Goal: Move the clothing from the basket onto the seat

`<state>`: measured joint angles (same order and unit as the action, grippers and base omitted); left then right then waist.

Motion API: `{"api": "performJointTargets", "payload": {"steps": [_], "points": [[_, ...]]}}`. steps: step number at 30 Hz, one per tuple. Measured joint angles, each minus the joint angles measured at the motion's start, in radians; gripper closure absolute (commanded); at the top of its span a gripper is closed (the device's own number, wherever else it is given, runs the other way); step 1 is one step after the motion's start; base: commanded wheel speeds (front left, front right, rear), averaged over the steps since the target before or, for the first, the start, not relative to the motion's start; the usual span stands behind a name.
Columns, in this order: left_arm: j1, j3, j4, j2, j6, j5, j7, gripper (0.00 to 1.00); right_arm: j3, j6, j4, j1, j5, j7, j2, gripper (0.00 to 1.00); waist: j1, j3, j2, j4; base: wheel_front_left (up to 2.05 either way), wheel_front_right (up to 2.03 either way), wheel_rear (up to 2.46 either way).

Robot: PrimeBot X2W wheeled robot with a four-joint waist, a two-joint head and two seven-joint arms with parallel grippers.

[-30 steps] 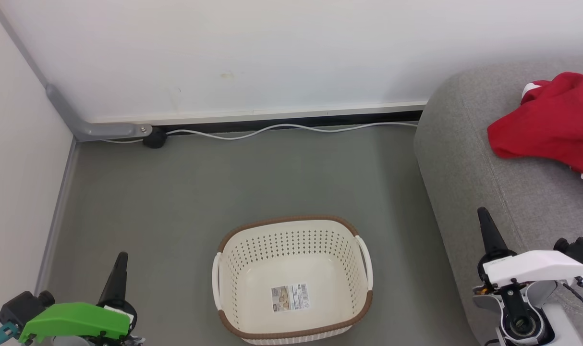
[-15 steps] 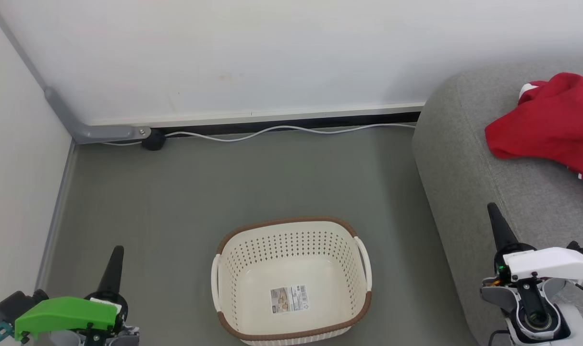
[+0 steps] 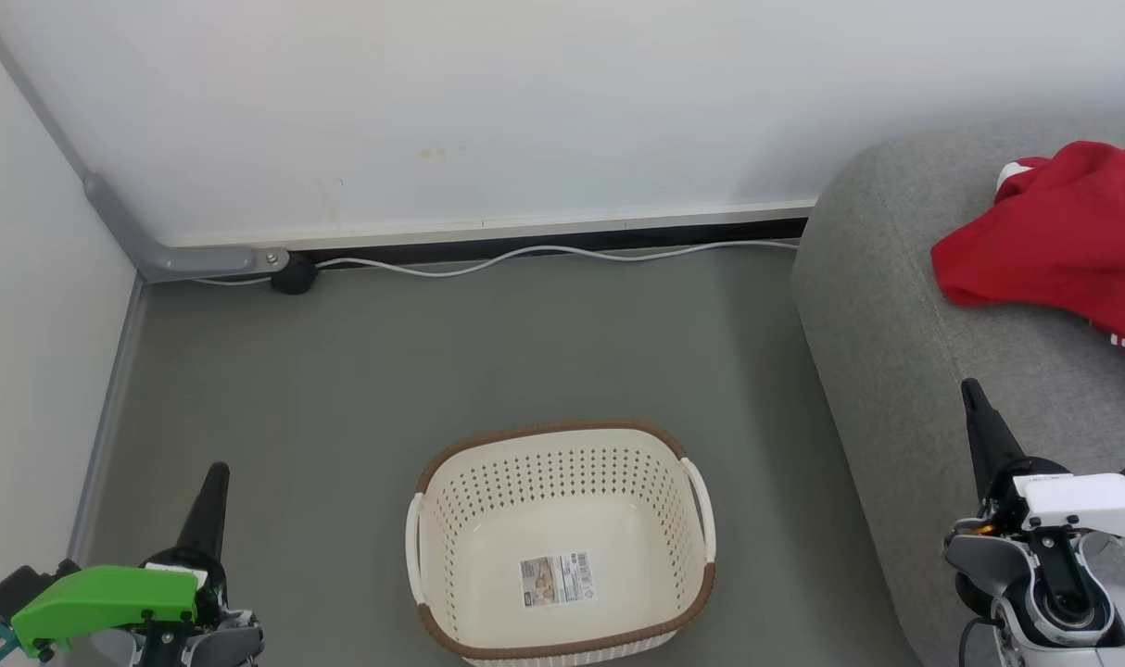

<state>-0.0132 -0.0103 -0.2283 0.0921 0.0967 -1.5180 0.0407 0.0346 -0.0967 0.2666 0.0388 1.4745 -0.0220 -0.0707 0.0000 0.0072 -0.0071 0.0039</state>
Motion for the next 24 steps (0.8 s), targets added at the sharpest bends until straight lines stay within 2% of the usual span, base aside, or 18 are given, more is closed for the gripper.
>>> {"api": "performJointTargets", "payload": {"steps": [13, 24], "points": [[-0.03, 0.04, -0.033, -0.021, 0.019, -0.118, 0.029, 1.0, 0.039, -0.017, 0.004, 0.013, 0.174, -0.037, -0.001, 1.0, 0.0, -0.004, 0.0, -0.004, 0.0, 0.0, 0.0], [-0.03, 0.042, -0.04, -0.022, 0.019, -0.119, 0.03, 1.0, 0.041, -0.017, 0.007, 0.015, 0.176, -0.038, -0.001, 1.0, 0.0, -0.004, 0.0, -0.004, 0.0, 0.0, 0.0]]}}
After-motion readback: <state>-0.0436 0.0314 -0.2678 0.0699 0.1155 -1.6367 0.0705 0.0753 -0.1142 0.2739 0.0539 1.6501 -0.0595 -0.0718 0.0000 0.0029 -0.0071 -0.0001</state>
